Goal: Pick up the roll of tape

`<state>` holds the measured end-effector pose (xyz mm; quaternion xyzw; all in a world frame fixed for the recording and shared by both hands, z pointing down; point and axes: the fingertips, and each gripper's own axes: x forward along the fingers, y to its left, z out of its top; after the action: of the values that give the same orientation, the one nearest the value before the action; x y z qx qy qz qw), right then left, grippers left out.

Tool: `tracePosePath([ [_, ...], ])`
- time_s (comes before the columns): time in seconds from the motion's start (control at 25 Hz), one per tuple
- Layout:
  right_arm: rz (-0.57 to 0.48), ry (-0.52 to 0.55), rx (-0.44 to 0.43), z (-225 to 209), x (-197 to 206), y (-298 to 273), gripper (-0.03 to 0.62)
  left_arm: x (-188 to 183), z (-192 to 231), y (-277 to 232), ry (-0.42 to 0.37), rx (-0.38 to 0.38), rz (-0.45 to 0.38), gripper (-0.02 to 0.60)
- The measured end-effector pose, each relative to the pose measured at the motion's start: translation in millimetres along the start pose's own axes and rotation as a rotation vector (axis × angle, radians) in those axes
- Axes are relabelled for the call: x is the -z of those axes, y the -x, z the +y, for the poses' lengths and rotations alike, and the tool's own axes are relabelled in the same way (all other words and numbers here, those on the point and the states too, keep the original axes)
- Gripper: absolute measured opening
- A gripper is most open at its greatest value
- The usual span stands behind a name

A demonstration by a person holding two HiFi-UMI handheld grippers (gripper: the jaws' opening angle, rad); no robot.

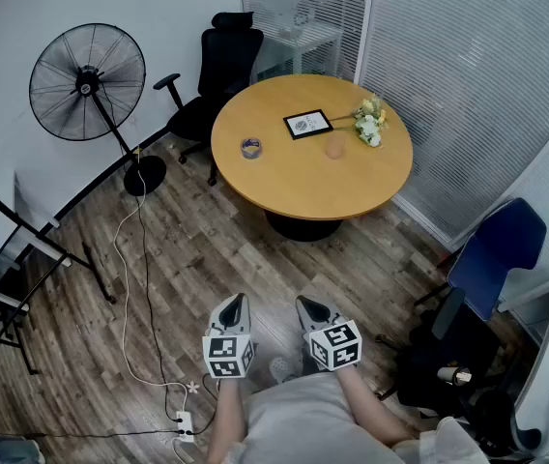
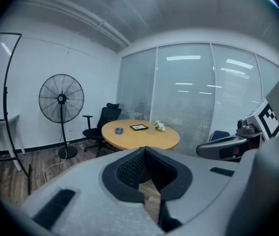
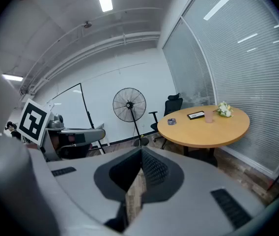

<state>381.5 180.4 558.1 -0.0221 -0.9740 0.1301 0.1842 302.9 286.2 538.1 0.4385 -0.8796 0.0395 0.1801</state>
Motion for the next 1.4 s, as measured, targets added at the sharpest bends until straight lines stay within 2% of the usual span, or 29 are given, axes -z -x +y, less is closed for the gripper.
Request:
tracePosePath([
  [0.48,-0.004,0.005,0.003,-1,-1,-2,-0.003,-3,1,-6,-0.009,0.006,-0.004,0.009],
  [0.68,-0.053,-0.04,0.007,-5,-11,-7,-0.003,-8,3,-12,-0.03,0.028,-0.009,0.011],
  [0.8,-0.063,-0.027,0.004,-2,-17,-10,-0.002,-11,9,-10,-0.042,0.027,-0.01,0.012],
  [0.88,-0.066,-0.017,-0.001,1,-21,-13,0.029,-16,15,-8,-0.04,0.018,-0.021,0.015],
  [1.04,-0.049,-0.005,-0.016,8,-20,-20,0.083,-15,30,-4,-0.009,-0.009,-0.019,0.071],
  [1.4,-0.014,-0.015,-0.034,-8,-20,-64,0.11,-10,74,-30,0.042,-0.087,0.002,0.123],
])
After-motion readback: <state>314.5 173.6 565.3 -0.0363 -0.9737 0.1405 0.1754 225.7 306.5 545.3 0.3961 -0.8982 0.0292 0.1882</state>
